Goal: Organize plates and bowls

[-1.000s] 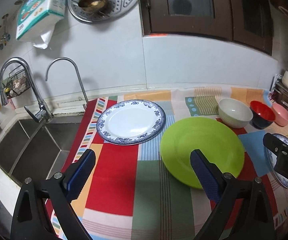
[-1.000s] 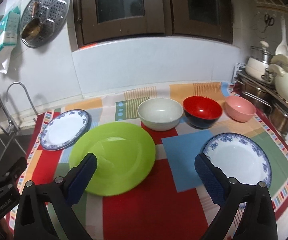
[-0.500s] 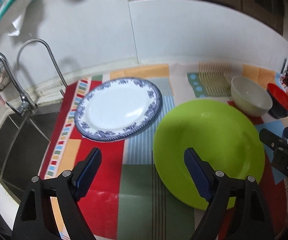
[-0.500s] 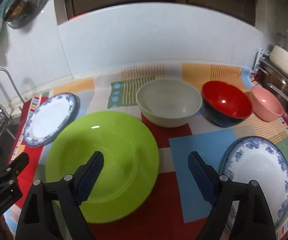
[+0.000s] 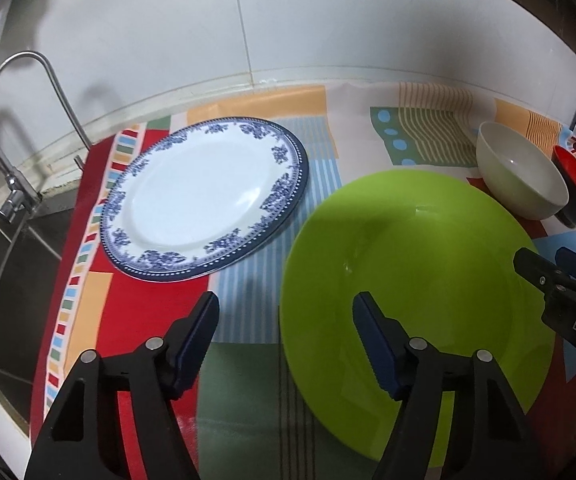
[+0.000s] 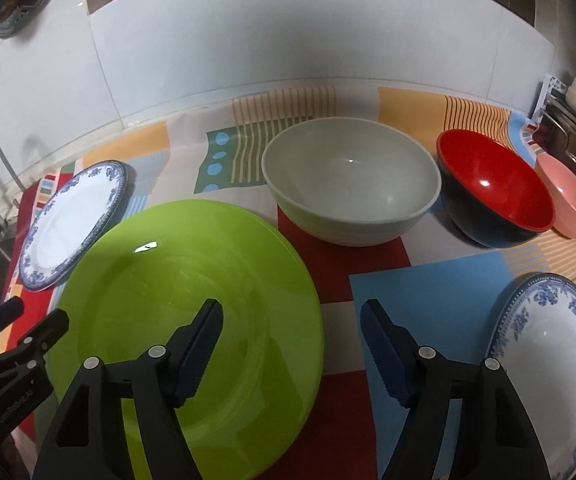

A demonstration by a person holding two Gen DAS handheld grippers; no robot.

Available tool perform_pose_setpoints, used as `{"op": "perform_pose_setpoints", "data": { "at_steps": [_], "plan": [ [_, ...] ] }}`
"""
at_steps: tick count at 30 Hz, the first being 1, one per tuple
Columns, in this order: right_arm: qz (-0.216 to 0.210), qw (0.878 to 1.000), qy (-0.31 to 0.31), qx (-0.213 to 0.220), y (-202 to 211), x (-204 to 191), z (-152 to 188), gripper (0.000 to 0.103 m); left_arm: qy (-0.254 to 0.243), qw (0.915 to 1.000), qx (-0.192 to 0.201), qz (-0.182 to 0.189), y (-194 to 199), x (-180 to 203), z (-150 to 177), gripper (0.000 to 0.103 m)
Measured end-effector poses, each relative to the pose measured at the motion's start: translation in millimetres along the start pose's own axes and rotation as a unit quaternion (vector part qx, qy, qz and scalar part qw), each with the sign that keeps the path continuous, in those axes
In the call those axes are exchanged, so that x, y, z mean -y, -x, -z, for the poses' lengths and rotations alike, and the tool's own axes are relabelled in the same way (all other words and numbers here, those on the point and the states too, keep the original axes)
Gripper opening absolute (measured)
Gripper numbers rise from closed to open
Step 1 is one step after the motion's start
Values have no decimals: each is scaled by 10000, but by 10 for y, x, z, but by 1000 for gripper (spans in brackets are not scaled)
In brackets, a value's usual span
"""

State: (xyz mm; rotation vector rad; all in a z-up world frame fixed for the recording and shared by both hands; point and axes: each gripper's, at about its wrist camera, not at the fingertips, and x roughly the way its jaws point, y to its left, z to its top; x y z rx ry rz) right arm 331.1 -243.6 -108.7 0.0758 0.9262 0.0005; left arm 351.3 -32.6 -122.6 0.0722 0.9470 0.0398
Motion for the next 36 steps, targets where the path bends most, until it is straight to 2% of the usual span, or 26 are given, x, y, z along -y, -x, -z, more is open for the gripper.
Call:
{"op": "perform_pose_setpoints", "data": {
  "at_steps": [11, 16, 18, 22, 36],
  "plan": [
    [-63, 9998, 51, -202, -164, -8, 31, 59, 21, 9995, -232, 193, -155, 64, -14, 52],
    [-109, 9996, 51, -252, -193, -12, 21, 55, 23, 9993, -266, 255, -171, 77, -21, 50],
    [-136, 9995, 49, -282, -208, -17, 17, 52, 37, 9992, -283, 287, -179, 83, -21, 50],
    [-197, 9992, 34, -359, -232, -22, 19, 44, 53, 9987, -292, 407, -184, 89, -26, 43],
    [-163, 9990, 192, -378, -196, -58, 9, 42, 293, 9983, -289, 421, -113, 22, 2, 38]
  ]
}}
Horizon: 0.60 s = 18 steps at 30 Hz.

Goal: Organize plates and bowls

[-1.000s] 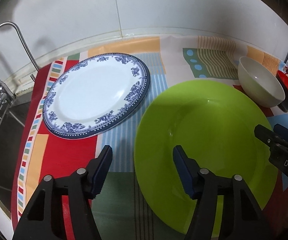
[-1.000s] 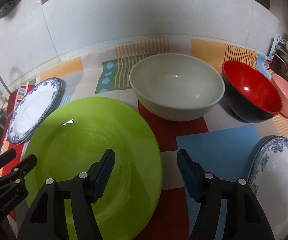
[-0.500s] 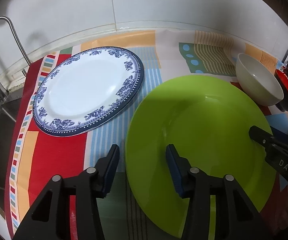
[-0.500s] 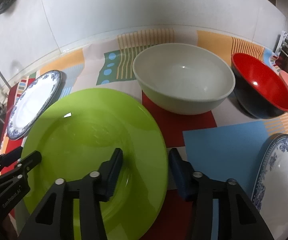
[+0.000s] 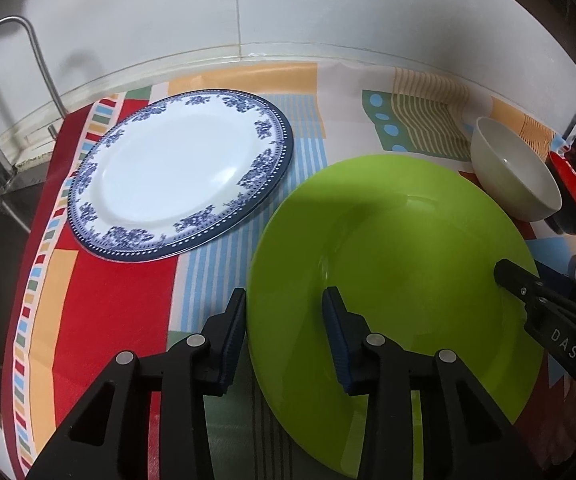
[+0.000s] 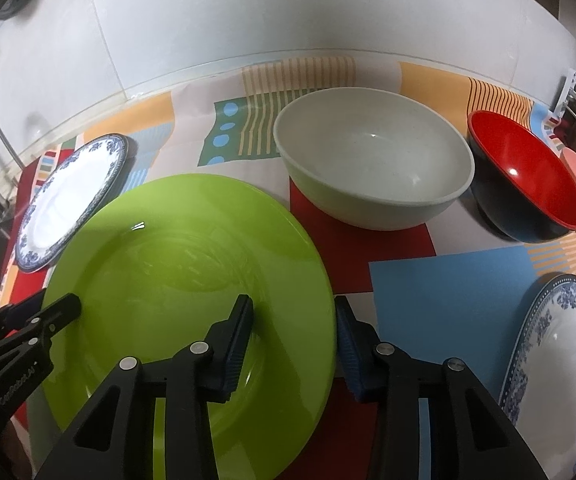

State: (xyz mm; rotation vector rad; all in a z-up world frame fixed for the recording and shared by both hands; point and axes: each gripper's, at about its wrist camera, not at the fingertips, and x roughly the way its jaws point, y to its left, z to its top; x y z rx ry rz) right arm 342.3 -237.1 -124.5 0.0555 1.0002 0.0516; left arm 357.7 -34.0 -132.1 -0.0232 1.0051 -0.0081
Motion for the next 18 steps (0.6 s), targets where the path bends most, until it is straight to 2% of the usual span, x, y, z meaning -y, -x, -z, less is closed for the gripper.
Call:
{"op": "perform_pose_setpoints", "data": {
  "at_steps": [10, 18],
  "plan": [
    [-263, 9992, 240, 202, 260, -167, 51, 41, 439, 9980, 317, -328, 432, -240, 199, 38],
    [-553, 9960, 579, 392, 533, -497, 186, 41, 805, 9940, 501, -543, 782, -533, 478, 37]
  ]
}}
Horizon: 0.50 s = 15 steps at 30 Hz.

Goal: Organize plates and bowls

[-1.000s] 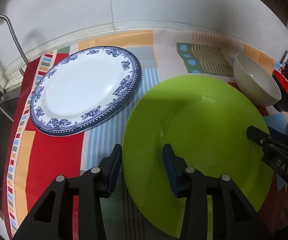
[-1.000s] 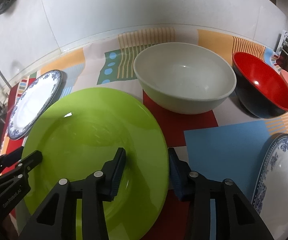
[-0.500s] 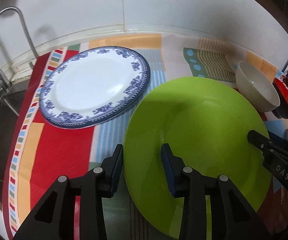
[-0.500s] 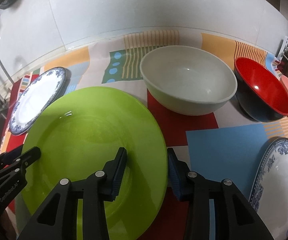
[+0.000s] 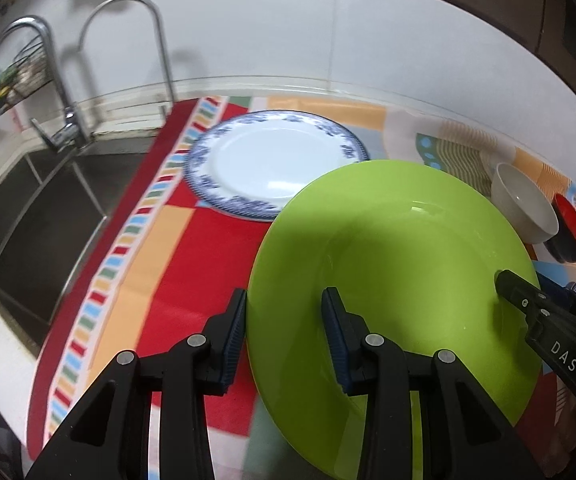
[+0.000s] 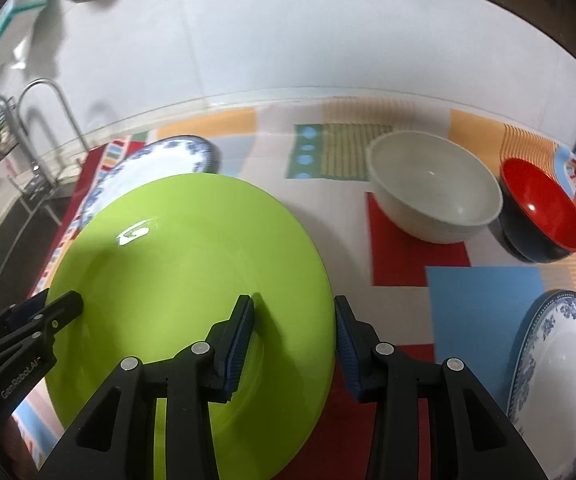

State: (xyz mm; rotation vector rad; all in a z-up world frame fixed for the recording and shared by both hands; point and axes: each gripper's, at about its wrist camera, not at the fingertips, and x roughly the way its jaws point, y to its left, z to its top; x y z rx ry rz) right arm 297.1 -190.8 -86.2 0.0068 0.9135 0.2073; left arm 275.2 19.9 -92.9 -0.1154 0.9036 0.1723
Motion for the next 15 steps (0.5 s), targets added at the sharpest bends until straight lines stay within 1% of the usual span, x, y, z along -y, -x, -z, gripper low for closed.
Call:
{"op": "perform_pose_setpoints", "data": {
  "at_steps": [6, 9, 15],
  "plan": [
    [-115, 9999, 97, 33, 142, -318, 116, 41, 58, 9999, 47, -93, 168, -341, 129, 37],
    [-131, 9998, 112, 25, 193, -485, 198, 41, 59, 9999, -61, -100, 218, -537, 200, 37],
    [-163, 9997, 124, -138, 218, -831, 352, 41, 19, 9998, -168, -138, 278, -846, 339, 37]
  ]
}}
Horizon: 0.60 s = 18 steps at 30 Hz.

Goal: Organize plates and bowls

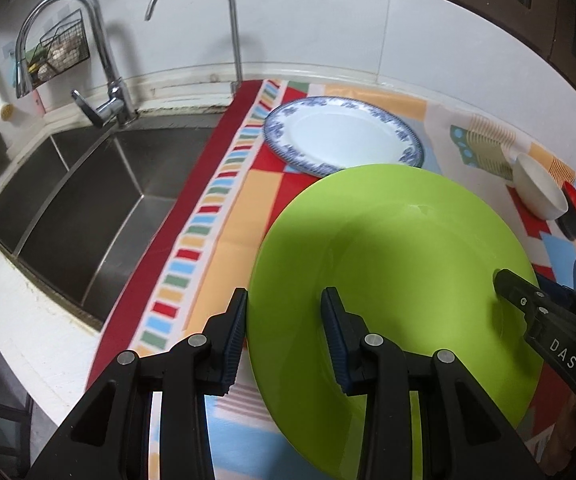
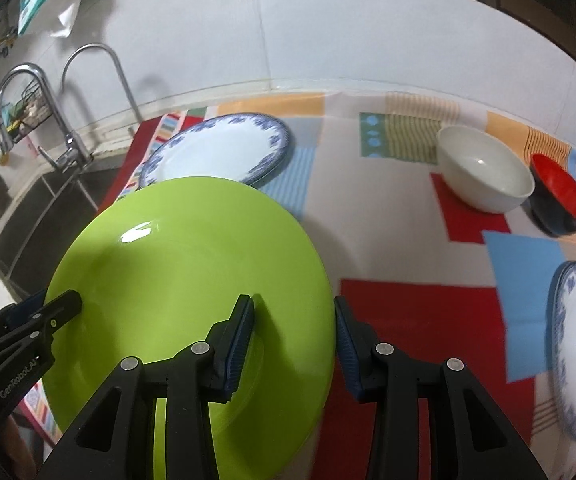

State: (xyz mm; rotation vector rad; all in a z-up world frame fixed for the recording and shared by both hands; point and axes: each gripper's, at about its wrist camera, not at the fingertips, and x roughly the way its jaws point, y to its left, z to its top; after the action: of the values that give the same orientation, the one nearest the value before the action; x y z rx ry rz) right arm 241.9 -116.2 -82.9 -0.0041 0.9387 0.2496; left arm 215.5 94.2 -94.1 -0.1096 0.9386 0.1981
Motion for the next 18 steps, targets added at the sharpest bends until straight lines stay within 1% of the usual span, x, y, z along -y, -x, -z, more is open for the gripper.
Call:
{"op": "perform_pose_setpoints", "data": {
  "at_steps": [9, 18],
  "plan": [
    [60, 9997, -9, -241, -98, -330, 180, 41, -59, 9996, -247, 76, -105, -261, 101, 37],
    [144, 9988, -95, -460, -223, -456, 256, 41, -140, 9988, -454, 155, -252, -356, 130, 37]
  ]
}}
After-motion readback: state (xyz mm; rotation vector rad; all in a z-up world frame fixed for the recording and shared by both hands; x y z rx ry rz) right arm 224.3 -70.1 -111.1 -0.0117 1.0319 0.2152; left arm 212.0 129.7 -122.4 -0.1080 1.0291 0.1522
